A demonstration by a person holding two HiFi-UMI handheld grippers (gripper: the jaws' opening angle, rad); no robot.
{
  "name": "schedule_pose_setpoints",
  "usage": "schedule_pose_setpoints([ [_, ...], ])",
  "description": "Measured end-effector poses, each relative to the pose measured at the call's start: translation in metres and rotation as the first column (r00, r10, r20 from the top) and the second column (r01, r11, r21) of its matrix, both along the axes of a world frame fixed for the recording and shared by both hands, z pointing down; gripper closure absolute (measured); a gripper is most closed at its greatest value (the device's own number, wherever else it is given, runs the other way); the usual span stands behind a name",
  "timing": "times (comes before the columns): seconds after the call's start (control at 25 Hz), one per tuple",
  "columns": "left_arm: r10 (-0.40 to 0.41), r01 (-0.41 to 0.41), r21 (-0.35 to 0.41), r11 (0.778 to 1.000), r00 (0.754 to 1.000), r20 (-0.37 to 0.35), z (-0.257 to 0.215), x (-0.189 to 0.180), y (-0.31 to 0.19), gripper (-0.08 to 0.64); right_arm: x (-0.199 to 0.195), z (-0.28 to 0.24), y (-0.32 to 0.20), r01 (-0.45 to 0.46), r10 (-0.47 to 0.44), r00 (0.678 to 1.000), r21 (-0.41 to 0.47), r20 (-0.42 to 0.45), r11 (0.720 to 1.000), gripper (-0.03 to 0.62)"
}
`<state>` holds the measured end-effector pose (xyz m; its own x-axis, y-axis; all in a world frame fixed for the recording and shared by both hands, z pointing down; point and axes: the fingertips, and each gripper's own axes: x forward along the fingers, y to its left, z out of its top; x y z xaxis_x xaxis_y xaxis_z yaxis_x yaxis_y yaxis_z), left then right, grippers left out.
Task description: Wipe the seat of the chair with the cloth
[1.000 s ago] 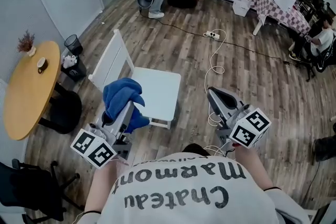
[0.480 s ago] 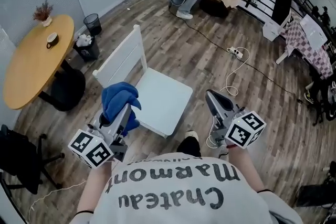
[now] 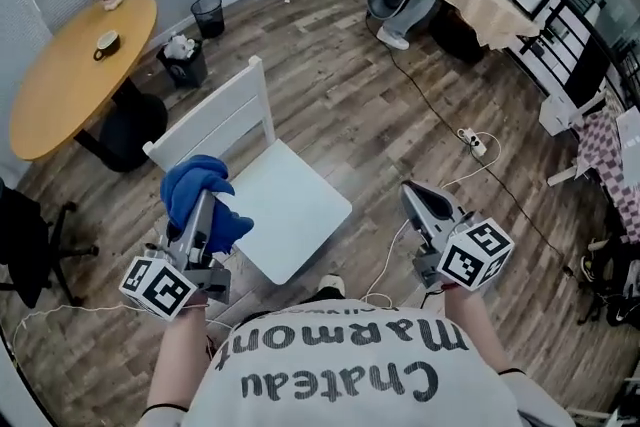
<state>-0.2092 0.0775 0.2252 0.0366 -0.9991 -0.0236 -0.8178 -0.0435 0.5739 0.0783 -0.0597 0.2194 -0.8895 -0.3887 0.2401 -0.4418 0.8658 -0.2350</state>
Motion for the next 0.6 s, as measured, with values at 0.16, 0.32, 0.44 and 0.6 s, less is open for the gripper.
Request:
schedule_pose_setpoints([
  [0.16, -0.114, 0.112, -0.054, 0.992, 0.992, -0.049, 0.021, 0.005, -0.008, 0.468, 0.008, 0.025, -0.039, 0.082, -0.083, 0.996, -0.073, -0.015, 0.994, 0.577],
  [0.32, -0.154, 0.153, -0.185, 0.971, 0.988, 0.009, 0.059, 0.001, -0.011, 0.465, -0.020, 0.065, -0.053, 0.160, -0.164, 0.986, -0.172, -0.013, 0.972, 0.577],
  [0.44, -0.162, 0.154, -0.305, 0.940, 0.987, -0.001, 0.110, -0.006, -0.008, 0.463, -0.048, 0.109, -0.037, 0.243, -0.263, 0.964, -0.274, -0.038, 0.931, 0.577],
  [0.6, -0.177, 0.142, -0.449, 0.882, 0.983, -0.037, 0.204, -0.030, -0.018, 0.462, -0.082, 0.171, -0.023, 0.295, -0.354, 0.931, -0.395, -0.084, 0.870, 0.577],
])
